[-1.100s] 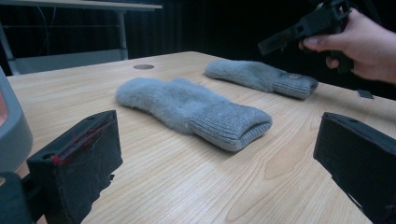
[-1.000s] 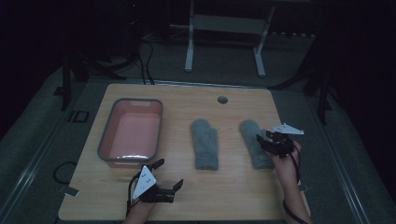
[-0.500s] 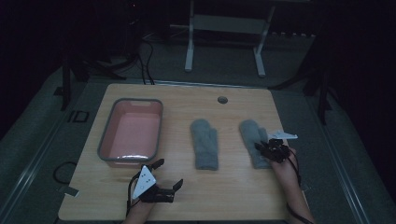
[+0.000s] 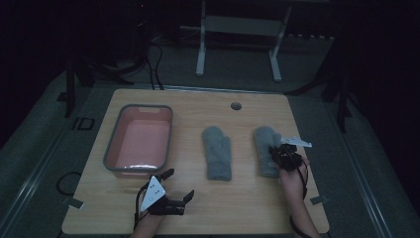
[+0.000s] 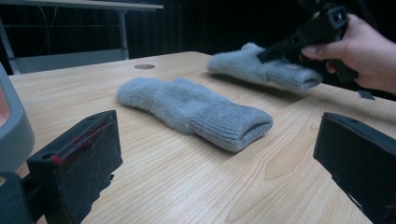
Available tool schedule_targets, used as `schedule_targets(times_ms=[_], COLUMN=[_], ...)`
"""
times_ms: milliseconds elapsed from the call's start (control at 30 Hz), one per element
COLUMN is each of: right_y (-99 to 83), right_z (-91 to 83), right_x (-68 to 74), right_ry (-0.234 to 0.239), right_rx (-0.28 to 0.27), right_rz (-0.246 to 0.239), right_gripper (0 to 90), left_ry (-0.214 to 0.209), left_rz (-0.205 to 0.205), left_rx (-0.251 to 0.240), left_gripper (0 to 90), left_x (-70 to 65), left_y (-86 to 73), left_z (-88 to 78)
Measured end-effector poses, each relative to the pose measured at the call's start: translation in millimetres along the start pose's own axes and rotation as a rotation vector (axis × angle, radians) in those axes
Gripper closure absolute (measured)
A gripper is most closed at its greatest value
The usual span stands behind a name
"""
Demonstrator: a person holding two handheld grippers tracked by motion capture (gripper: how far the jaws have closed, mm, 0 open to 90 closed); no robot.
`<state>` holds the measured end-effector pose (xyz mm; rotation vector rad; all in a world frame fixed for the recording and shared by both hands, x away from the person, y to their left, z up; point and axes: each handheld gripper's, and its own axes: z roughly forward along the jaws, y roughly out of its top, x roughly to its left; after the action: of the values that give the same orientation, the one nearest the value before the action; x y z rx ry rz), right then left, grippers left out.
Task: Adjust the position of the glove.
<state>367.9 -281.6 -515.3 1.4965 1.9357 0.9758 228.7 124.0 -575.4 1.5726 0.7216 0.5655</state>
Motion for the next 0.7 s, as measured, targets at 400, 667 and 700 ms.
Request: schedule_targets(times_ms=[400,667,700], right_y=[35.2,43.1,43.2], right_z=[-15.7,-9.2,-7.4], right_x=[55.9,107.2,113.5], right_ry=[0.008,0.087,0.099], right_rx=[-0.046,-0.044,-0.040], right_rz=[0.032,0.032,0.037], right_gripper=[84.2,84.2,84.2], left_ry=[0.000,-0.002,-0.001], left_rz=[0.007,0.009,0.010], left_rx=[0.003,0.002,0.003], left_gripper=[1.1,1.0,1.1], left_x=[-0.3,-0.5,-0.4], left_y=[0.1,0.1,0.1], left_z=[0.0,0.0,0.0])
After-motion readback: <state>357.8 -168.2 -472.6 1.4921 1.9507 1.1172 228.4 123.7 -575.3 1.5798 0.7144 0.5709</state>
